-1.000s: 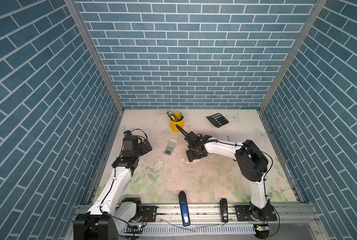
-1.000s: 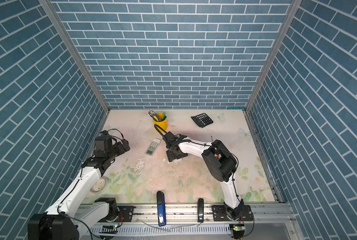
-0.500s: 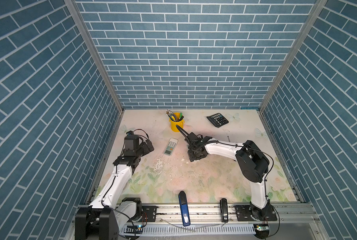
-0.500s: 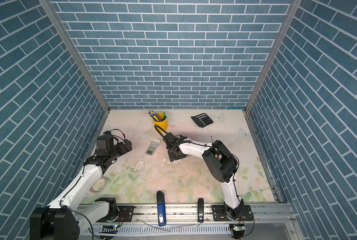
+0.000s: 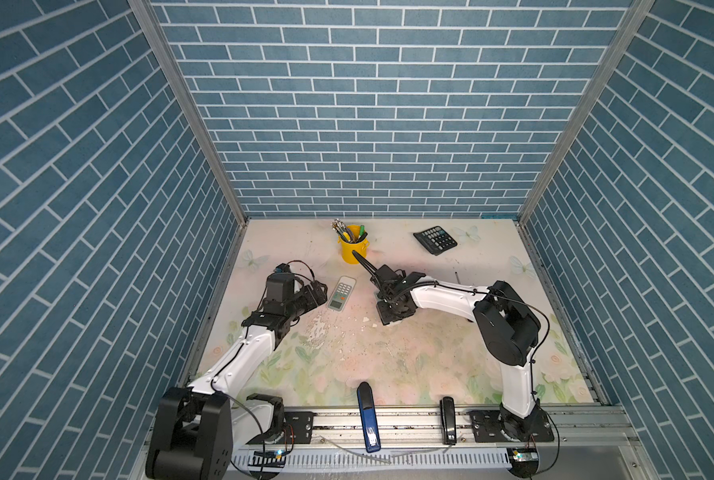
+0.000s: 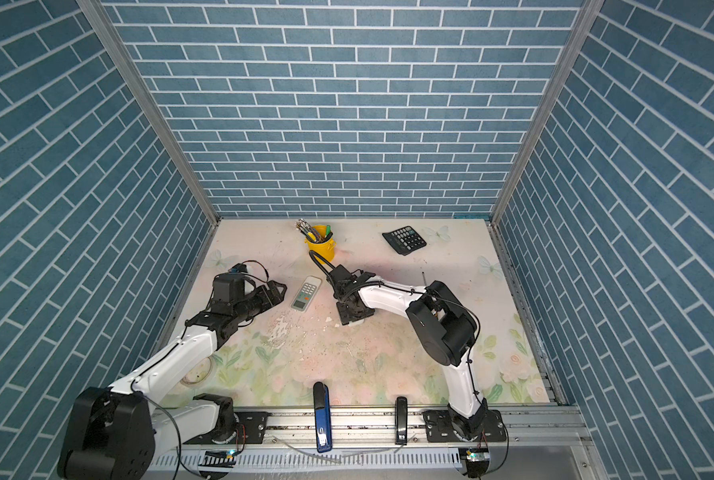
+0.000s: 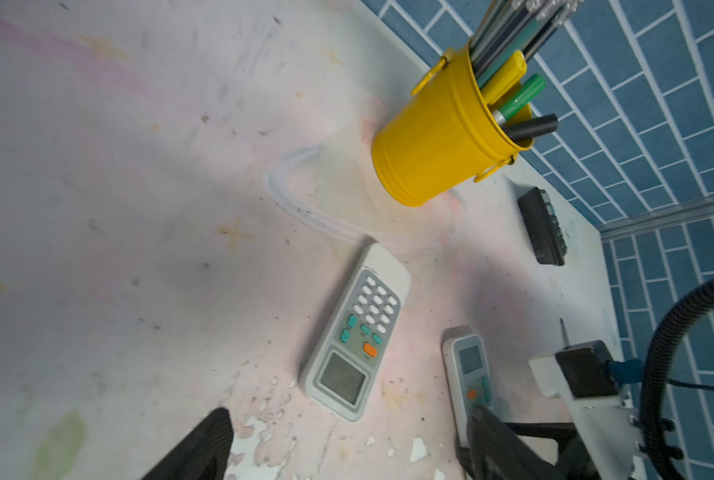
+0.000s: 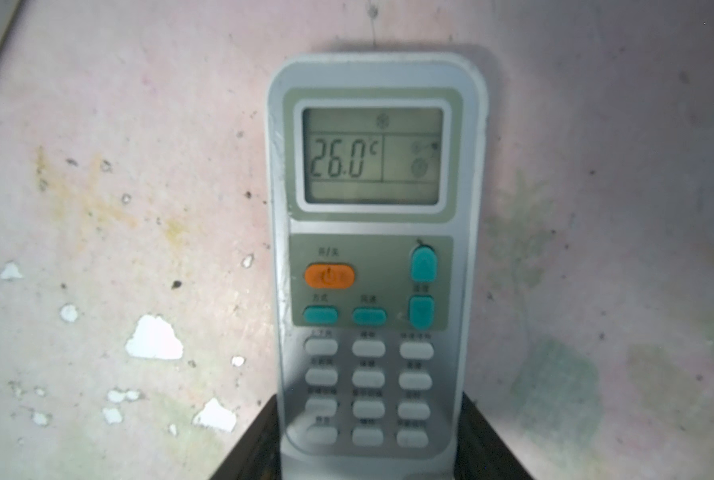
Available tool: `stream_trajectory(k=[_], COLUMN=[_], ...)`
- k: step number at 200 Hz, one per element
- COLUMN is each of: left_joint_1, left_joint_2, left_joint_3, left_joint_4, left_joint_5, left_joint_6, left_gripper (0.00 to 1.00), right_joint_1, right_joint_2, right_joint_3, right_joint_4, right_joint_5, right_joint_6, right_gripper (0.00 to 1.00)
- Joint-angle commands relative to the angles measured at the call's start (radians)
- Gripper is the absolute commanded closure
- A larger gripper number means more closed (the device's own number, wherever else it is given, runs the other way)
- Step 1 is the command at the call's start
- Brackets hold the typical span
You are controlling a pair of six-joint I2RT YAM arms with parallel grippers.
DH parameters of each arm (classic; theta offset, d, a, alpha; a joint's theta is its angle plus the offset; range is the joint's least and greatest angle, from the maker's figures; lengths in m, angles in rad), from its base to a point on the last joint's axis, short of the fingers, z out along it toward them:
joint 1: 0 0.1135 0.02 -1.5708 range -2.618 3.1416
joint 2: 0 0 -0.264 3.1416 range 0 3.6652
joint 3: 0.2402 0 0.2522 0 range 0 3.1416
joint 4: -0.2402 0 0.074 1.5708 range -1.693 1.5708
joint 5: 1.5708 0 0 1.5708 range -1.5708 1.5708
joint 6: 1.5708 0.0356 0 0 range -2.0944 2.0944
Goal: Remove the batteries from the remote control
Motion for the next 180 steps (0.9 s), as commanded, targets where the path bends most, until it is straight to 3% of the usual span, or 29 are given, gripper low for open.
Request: stream_trajectory(k=[1, 67, 126, 180], left_joint_1=[-0.045, -0.141, -0.221, -0.264], left_joint_2=[0.075, 0.355, 0.584, 0.660], left_joint_3=[-0.014, 0.024, 0.114, 0.116], left_joint_4=[0.182, 0.613, 0.945, 1.032], left_joint_5=[0.066, 0.148, 0.192, 0.192], left_joint_6=[-0.093, -0.305, -0.473, -0.531], left_gripper=[0.14, 0.25, 0.24, 0.26], right_joint_1=[-0.009, -0.020, -0.022, -0.029], right_joint_2=[-0.076, -0.172, -0.197, -0.205], right_joint_3=[-0.019, 0.012, 0.050, 0.072], right_joint_4=[-0.066, -0.140, -0.149, -0.149], right_joint_5=[-0.013, -0.029, -0.050, -0.037], right_joint_6=[-0.043, -0.094, -0.107, -0.113], right_gripper=[0.68, 0.71, 0.71, 0.72])
